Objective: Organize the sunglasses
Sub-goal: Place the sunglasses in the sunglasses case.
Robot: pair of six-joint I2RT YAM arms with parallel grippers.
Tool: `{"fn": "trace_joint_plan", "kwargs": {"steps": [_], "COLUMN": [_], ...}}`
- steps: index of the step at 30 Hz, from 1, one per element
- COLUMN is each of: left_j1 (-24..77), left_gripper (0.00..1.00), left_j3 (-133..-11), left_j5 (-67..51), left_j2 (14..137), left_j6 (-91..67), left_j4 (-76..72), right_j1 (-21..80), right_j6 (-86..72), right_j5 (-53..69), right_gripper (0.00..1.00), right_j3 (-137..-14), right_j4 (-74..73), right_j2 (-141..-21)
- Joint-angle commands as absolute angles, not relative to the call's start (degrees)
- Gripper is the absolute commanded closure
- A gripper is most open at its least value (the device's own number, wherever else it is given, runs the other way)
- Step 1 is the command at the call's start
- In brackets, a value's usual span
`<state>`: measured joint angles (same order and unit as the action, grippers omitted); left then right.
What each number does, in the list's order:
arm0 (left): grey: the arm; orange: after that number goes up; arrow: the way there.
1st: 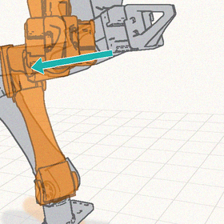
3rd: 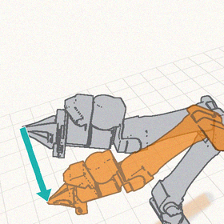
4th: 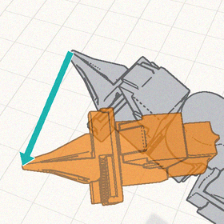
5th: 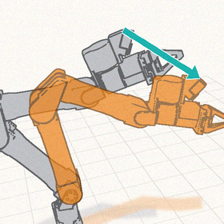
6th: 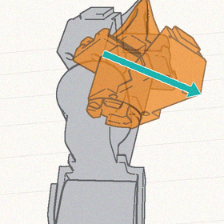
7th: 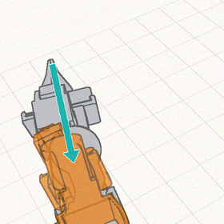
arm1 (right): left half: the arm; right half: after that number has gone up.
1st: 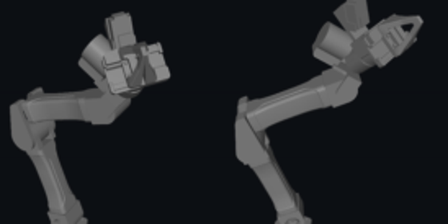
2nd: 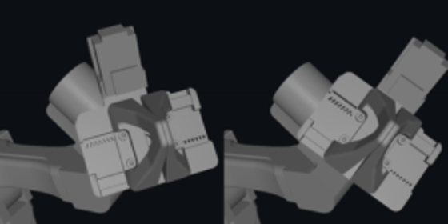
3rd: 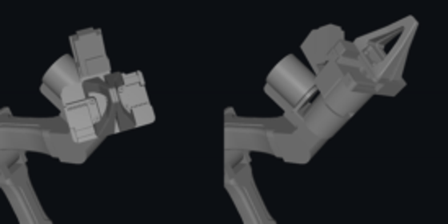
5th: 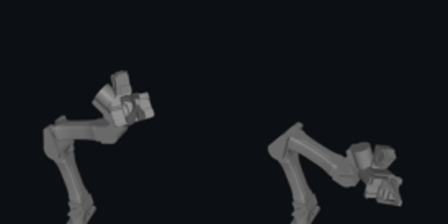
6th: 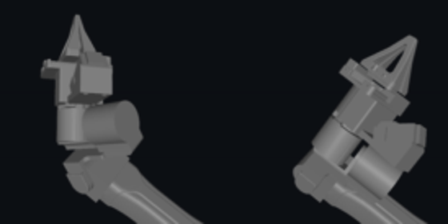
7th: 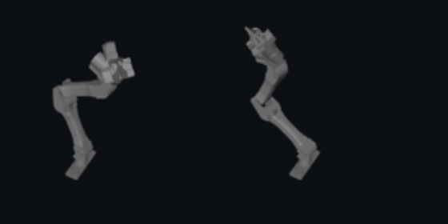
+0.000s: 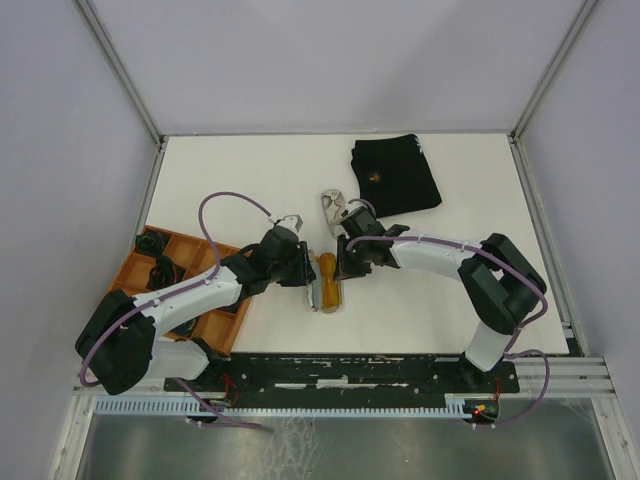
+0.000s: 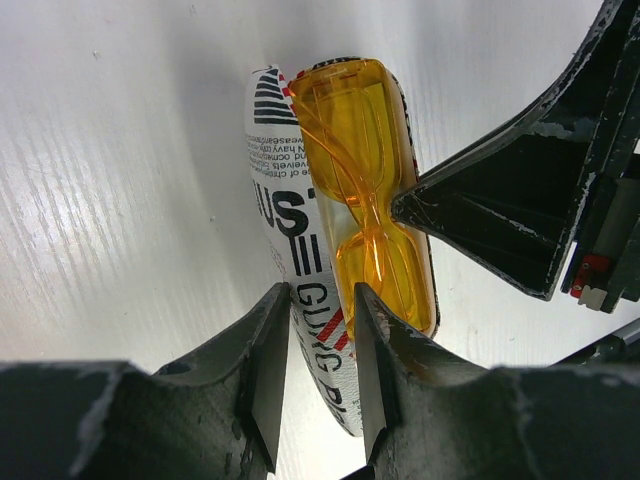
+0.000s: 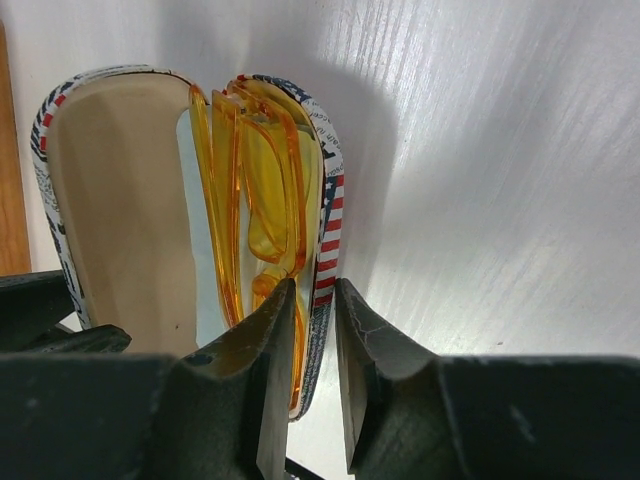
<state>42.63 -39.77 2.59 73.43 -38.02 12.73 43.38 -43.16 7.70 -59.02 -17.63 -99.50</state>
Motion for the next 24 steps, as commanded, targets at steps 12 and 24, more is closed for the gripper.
{"fn": "trace_joint_plan", "kwargs": {"steps": [12, 24], "left_j1": [43.01, 43.05], "left_gripper": [0.61, 0.61], "left_j3": [-41.55, -41.92], "left_j5": [1.58, 1.24], "left_j2": [72.51, 72.73], "left_j6": [-39.55, -39.51], "left_j4": [10.97, 10.91], "right_j1": [43.51, 43.46], "right_j6": [-42.46, -41.56], "right_j5": [8.37, 7.68], "right_gripper": [0.7, 0.7], "right_j3": [-59.16, -59.65], "right_j4": [-15.62, -16.58], "right_j2": [-100.55, -101.56]}}
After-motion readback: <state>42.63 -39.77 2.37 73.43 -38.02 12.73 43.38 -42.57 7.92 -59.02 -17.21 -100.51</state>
